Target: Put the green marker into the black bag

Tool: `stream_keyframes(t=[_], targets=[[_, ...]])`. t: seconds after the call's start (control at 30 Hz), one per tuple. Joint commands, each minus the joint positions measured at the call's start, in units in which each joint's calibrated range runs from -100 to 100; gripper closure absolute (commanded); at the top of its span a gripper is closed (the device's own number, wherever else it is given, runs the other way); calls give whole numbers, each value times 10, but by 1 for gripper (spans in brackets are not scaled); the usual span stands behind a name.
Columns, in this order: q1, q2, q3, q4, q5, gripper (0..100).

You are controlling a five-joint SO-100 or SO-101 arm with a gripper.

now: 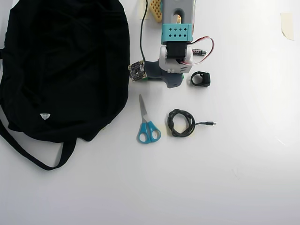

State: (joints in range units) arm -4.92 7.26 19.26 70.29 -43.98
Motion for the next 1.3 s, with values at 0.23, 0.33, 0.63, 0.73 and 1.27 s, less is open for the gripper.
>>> stream_keyframes(t=[0.23, 0.33, 0.63, 0.73, 1.27], targets=[[1, -5, 5, -13, -17, 72], [2, -10, 15, -13, -18, 70], [3, -17, 50, -58, -30, 70], [4, -17, 63, -79, -35, 70], [23, -120, 155, -97, -35, 70]])
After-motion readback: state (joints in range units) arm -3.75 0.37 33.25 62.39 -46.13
